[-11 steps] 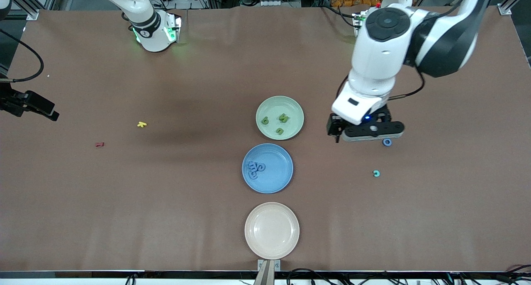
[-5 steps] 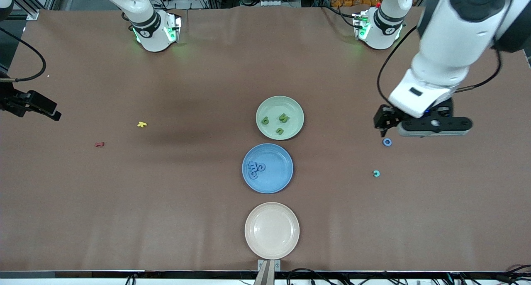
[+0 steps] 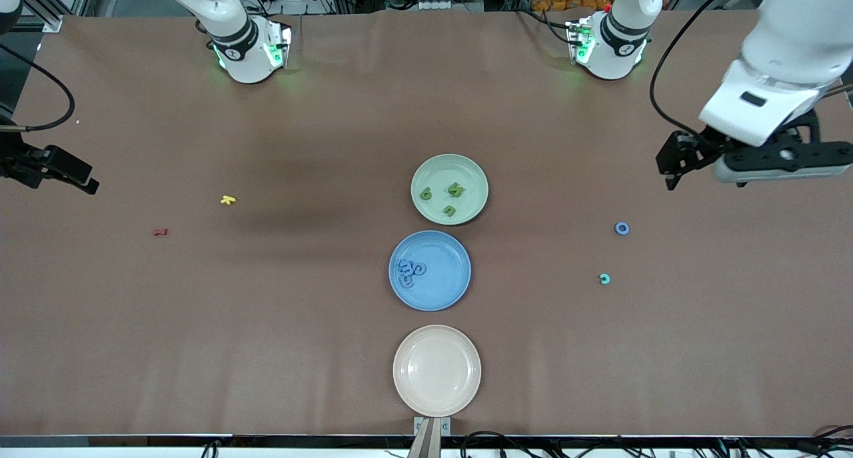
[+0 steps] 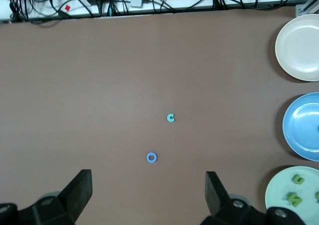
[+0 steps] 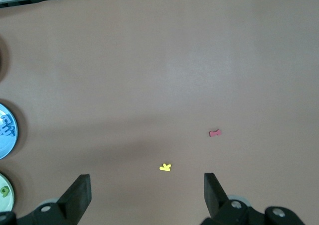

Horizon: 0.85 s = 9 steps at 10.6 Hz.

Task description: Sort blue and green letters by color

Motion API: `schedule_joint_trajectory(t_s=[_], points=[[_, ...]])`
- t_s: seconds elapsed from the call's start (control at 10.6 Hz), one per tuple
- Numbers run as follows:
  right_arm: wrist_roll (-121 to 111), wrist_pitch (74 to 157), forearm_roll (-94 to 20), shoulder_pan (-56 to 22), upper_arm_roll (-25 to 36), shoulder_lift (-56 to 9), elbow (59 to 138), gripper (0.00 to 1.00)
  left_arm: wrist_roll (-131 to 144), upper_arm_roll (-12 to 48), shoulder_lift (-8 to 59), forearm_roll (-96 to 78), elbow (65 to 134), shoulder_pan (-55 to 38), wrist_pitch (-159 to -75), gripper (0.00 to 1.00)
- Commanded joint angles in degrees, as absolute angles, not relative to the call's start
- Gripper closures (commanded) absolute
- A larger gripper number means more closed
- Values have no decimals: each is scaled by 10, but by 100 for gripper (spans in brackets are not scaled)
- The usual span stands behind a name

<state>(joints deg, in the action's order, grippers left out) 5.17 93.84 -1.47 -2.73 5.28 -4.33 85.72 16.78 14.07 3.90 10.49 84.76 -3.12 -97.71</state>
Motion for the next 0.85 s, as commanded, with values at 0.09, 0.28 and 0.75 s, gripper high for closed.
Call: schedule_joint_trajectory(t_s=[0.09,0.28,0.75], points=[[56,937,-13,-21,46,-43,852,0,108,83,15,45,846,-35,-938,0],[55,936,-11,-21,46,-43,852,0,57,53,9,13,846,-33,-933,0],[53,937,-11,-18,47,-43,852,0,-63,27,-13,-23,852,-17,-863,0]])
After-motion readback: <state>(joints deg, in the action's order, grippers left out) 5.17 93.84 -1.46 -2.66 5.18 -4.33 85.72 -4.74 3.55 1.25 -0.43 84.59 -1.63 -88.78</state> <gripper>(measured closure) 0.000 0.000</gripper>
